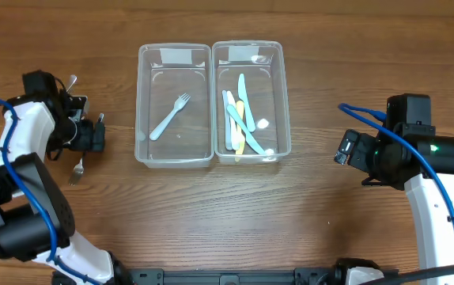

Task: Pack container
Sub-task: 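Move the left gripper to the metal forks on the left and grasp one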

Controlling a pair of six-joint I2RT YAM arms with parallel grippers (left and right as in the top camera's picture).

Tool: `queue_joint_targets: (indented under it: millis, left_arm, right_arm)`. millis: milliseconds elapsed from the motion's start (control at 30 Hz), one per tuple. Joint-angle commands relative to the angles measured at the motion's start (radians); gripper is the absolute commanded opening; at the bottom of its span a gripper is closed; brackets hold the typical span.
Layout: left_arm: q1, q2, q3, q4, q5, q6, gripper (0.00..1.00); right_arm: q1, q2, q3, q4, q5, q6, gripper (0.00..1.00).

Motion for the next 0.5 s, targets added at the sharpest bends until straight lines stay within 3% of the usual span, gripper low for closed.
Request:
queue_joint_targets:
  millis: [0, 367, 400, 467]
  left_arm:
    - [0.000, 0.070, -0.008, 0.021, 0.012, 0.019, 1.00]
    - [-0.033, 0.184, -0.008, 0.023, -0.016, -0.016, 0.97]
    - [-0.033, 0.184, -0.008, 0.020, -0.016, -0.029, 0.94]
    - [-0.033, 0.184, -0.008, 0.008, -0.013, -0.034, 0.78]
  right_arm:
    - [-0.001, -0.020, 0.002, 0.005, -0.002, -0.002, 1.00]
    - [-0.001, -0.020, 0.002, 0.005, -0.002, -0.002, 1.00]
    - [-0.001, -0.020, 0.002, 0.005, -0.002, -0.002, 1.00]
    - [-0.001, -0.020, 0.002, 0.005, -0.002, -0.002, 1.00]
